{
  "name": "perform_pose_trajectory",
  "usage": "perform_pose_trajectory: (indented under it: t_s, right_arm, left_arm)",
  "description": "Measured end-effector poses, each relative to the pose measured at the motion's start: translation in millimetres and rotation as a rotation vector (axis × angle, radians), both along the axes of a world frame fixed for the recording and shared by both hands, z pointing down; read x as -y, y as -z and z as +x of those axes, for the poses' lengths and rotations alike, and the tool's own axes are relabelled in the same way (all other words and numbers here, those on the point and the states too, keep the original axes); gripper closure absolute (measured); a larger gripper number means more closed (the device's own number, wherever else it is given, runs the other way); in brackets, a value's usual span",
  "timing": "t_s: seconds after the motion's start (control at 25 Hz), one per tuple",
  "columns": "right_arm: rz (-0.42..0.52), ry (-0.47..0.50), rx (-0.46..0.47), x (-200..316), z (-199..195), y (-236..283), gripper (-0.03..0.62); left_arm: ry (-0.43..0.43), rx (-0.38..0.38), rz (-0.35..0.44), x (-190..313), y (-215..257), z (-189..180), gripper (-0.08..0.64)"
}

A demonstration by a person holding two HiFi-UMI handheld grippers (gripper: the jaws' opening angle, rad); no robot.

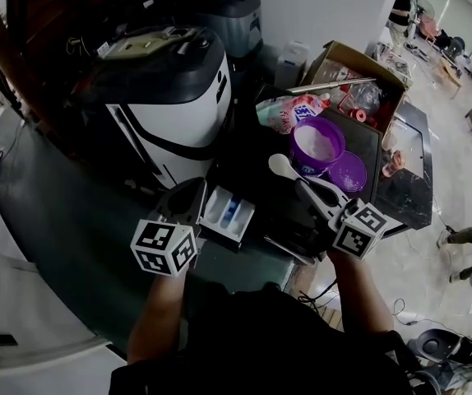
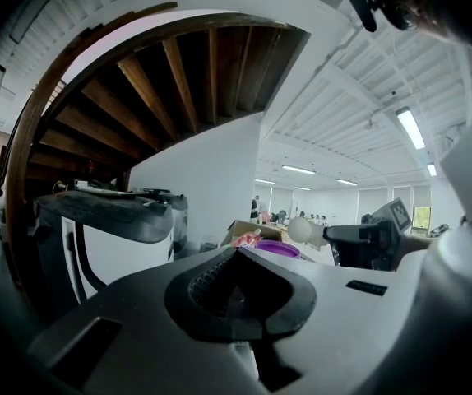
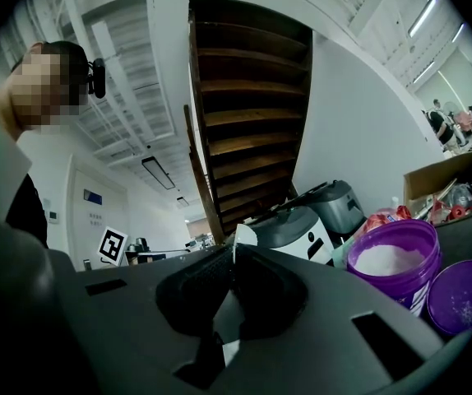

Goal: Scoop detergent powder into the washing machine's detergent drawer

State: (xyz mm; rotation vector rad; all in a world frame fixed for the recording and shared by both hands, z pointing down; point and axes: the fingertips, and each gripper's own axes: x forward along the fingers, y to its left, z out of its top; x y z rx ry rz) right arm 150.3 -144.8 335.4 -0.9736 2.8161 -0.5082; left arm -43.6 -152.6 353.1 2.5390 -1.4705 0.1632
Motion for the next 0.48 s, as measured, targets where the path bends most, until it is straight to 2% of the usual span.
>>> perform_pose_trajectory:
  t_s: [0.48]
  right_arm:
    - [0.025,0.003,-0.009,0.0,0.8,7.4,0.574]
  left_arm:
    - [-0.001,0.011,0.008,-3.4,1.4,0.2,0.554]
